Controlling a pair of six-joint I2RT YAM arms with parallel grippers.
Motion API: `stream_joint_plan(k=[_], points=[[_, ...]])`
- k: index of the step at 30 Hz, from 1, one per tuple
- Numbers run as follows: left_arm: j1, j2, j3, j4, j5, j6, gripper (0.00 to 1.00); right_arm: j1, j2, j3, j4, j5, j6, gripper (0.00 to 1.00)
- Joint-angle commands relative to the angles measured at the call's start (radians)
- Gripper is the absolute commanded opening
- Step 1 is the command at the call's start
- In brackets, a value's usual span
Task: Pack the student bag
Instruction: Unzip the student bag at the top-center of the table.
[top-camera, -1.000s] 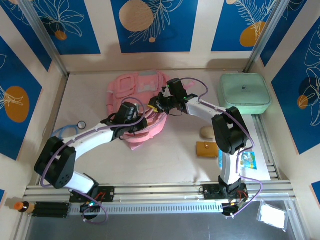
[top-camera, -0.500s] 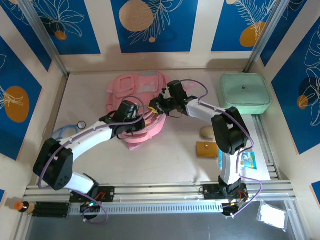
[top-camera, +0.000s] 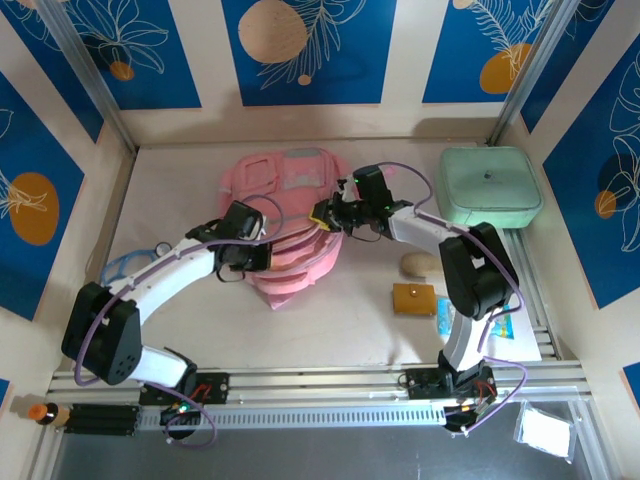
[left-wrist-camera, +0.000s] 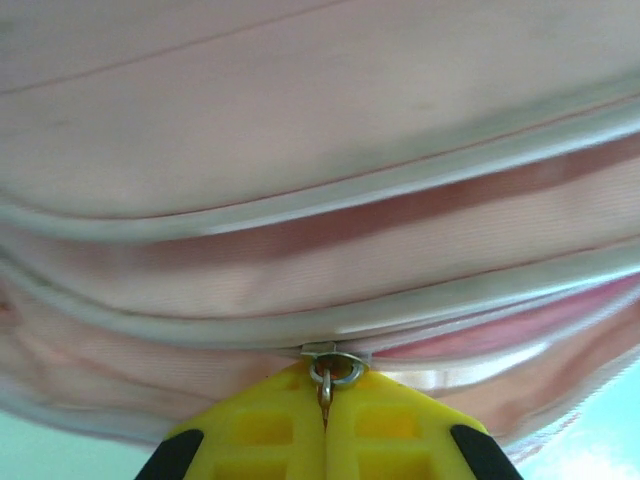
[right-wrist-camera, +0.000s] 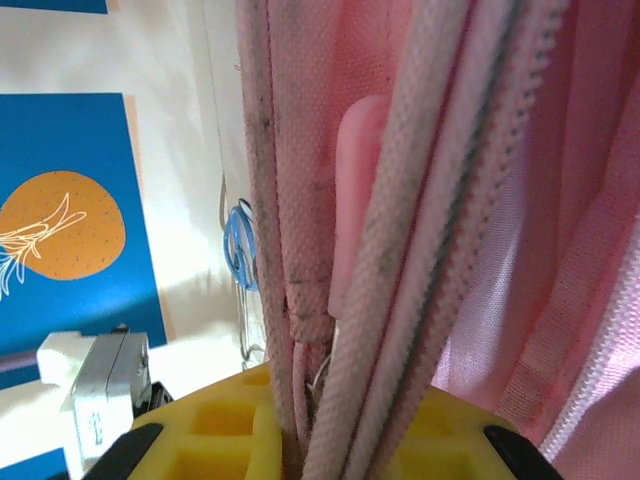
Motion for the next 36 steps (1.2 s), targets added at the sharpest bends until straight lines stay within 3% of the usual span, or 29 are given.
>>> stream_joint_plan(k=[1,5,11,15,23,36], points=[[0.046,-0.026,0.009,-0.029,-0.047,0.043,0.0,-0.059,-0.081,-0.031,0.048,-0.04,-0.072,0.02],[0.049,-0.009,0.036,0.013,0.031,0.053,0.0,-0.084,-0.096,-0.056,0.042,-0.042,-0.058,0.07],[0.02,-0.01,0.062,0.108,0.155,-0.005,0.0,-0.066,-0.119,-0.105,0.021,0.021,0.072,0.44],[-0.045,0.006,0.053,0.208,0.187,-0.074,0.0,-0.02,-0.165,-0.164,0.051,0.08,0.172,0.56],[-0.14,0.104,0.13,0.26,0.19,-0.093,0.0,0.06,-0.287,-0.235,-0.031,0.329,0.31,0.62],[-0.181,0.172,0.177,0.27,0.208,-0.095,0.0,0.068,-0.203,-0.172,-0.022,0.4,0.335,0.6]])
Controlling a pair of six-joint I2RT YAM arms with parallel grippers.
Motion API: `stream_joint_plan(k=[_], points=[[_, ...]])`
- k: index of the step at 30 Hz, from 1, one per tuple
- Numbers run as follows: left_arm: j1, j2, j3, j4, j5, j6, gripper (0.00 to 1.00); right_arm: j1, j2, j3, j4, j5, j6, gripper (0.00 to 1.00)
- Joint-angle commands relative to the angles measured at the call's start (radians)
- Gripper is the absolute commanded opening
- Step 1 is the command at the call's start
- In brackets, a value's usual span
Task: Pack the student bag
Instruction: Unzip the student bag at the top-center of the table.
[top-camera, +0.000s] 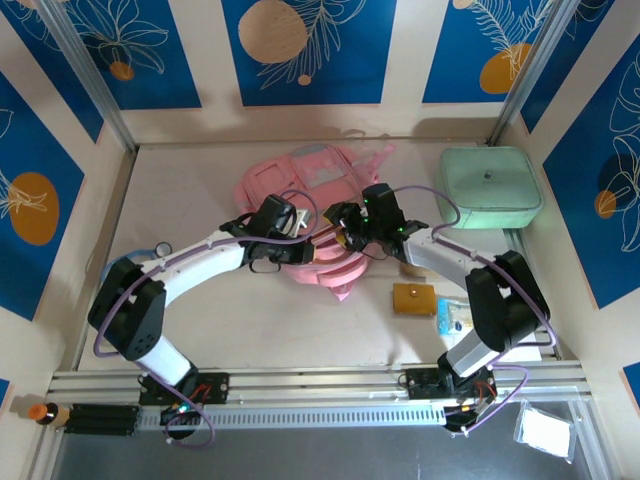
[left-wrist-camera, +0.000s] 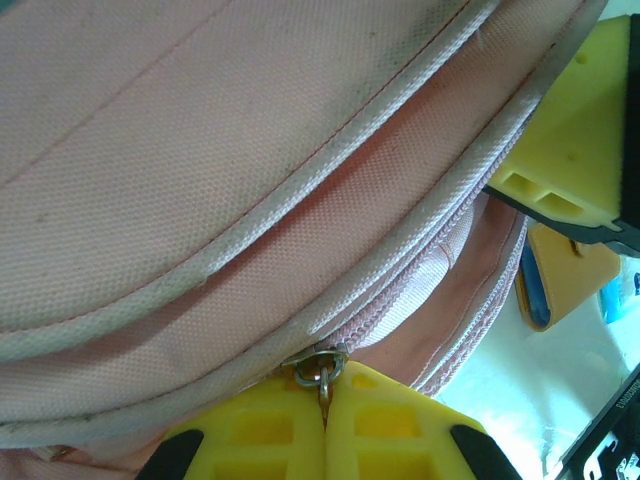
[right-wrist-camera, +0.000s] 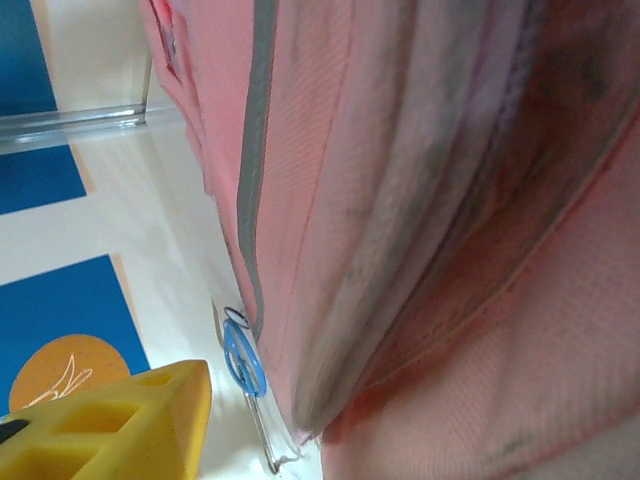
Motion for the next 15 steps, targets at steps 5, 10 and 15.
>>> stream_joint_plan(k=[5,10,15], points=[[-0.003,0.012,0.057,0.02,0.008,0.012,0.0,0.005,0.058,0.06,-0.007,0.024,0.001,0.51],[0.003,0.016,0.08,-0.067,0.002,0.073,0.0,-0.002,0.08,0.08,-0.006,0.019,-0.028,0.27],[0.046,0.008,0.095,-0.205,0.03,0.148,0.0,-0.018,0.052,0.069,-0.01,0.036,-0.081,0.15]])
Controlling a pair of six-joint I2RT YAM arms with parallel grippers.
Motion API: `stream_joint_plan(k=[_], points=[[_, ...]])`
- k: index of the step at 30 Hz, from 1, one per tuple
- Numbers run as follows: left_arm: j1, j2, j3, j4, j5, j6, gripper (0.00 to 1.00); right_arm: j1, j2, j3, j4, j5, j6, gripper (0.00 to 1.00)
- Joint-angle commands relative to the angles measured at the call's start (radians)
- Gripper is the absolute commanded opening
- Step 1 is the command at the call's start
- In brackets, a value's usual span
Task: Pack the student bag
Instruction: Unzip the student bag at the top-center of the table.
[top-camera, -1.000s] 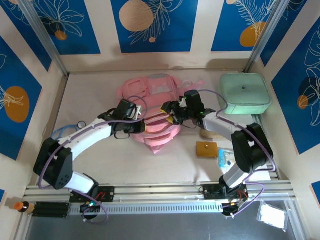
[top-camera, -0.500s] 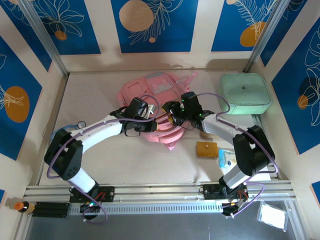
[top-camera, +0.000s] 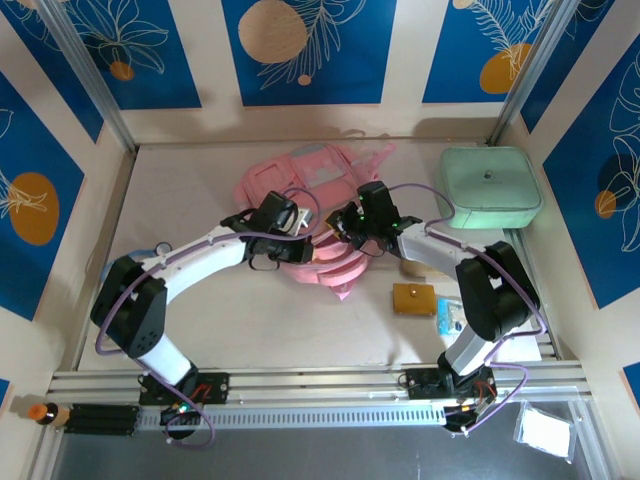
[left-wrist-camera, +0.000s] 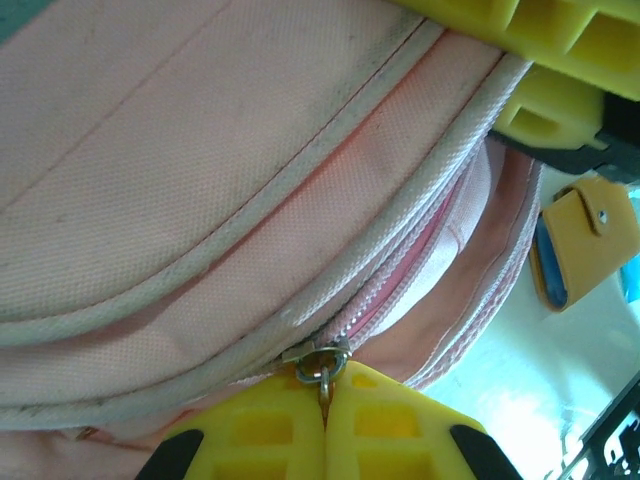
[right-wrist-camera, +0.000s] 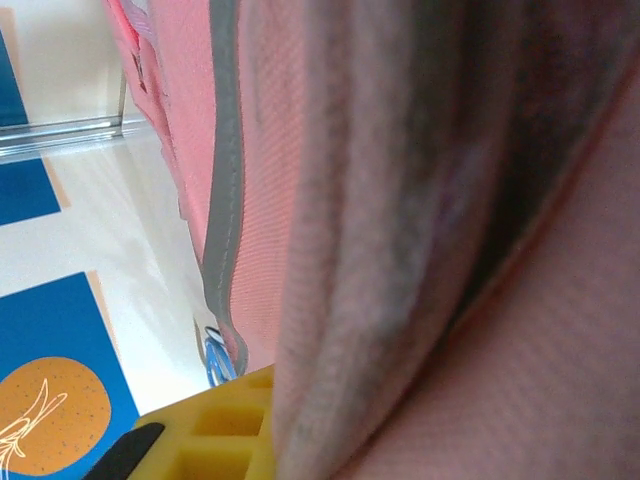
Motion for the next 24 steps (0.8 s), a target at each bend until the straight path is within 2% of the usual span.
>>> stream_joint_plan(k=[1,8,15,24], points=[[0.037,-0.015,0.034,-0.118,0.029,0.075,0.0,-0.015,-0.024,0.019,0.007,0.025,-0.076,0.14],[0.084,-0.019,0.032,-0.193,0.006,0.125,0.0,-0.056,-0.073,-0.009,0.01,-0.005,-0.124,0.12],[0.14,-0.007,0.022,-0.196,-0.091,0.142,0.0,-0.075,-0.104,-0.014,0.011,-0.046,-0.146,0.12],[0.271,0.047,0.051,-0.149,-0.058,0.168,0.0,-0.085,-0.102,0.02,-0.005,-0.124,-0.191,0.11]])
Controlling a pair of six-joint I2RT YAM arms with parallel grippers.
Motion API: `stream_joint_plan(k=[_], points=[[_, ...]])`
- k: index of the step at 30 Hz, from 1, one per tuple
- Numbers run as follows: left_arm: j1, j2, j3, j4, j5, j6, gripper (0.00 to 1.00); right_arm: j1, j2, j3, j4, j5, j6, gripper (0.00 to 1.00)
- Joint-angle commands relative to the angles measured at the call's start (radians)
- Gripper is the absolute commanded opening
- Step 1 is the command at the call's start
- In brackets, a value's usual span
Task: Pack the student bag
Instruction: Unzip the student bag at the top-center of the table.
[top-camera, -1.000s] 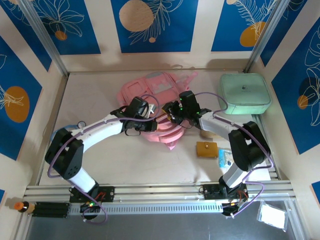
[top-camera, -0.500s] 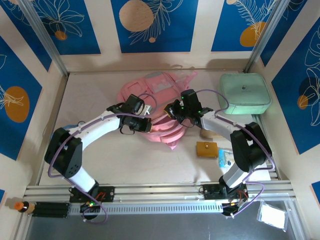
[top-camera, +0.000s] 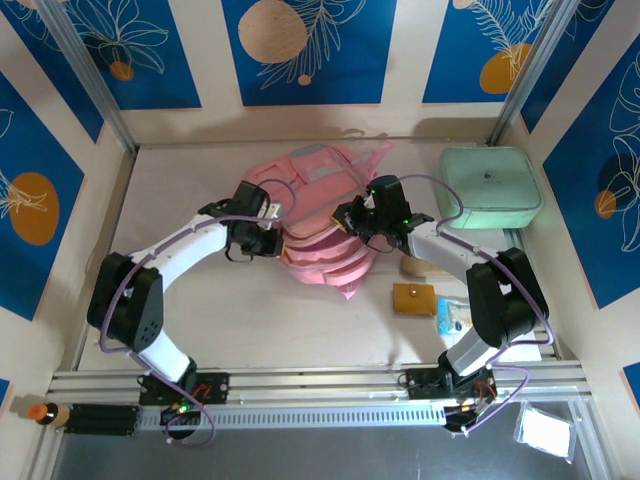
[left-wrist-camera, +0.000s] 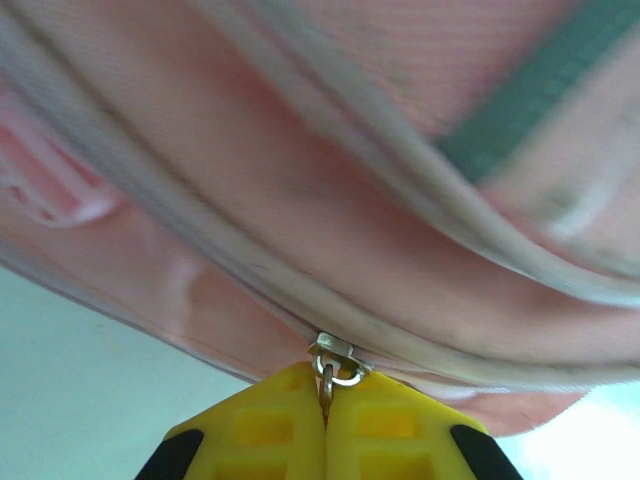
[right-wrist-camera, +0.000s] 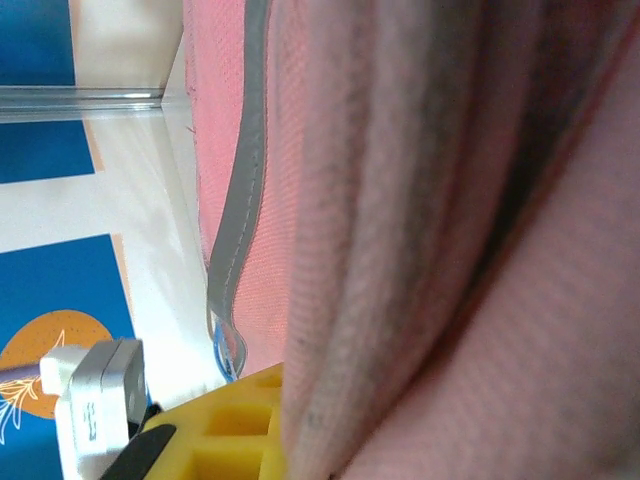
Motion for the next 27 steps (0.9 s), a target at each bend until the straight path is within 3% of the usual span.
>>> stream_joint_plan(k=[1,15,17,19,24,27], points=[[0.076,0.033,0.05,-0.002,-0.037,0.031,0.0,-0.026,-0.041,0.035,-0.016,-0.042,-0.074,0.11],[0.202,0.201,0.245,-0.018,-0.12,0.112,0.0,-0.023,0.027,0.128,-0.096,-0.16,-0.166,0.09],[0.214,0.195,0.246,-0.013,-0.174,0.09,0.0,-0.013,0.043,0.136,-0.096,-0.17,-0.166,0.09],[0.217,0.174,0.244,-0.028,-0.3,0.054,0.01,0.005,0.067,0.153,-0.096,-0.174,-0.168,0.09],[0.229,0.076,0.169,0.009,-0.443,0.012,0.14,0.067,0.158,0.221,-0.091,-0.198,-0.17,0.11],[0.234,0.01,0.132,0.0,-0.497,-0.007,0.44,0.091,0.175,0.254,-0.141,-0.188,-0.197,0.25]])
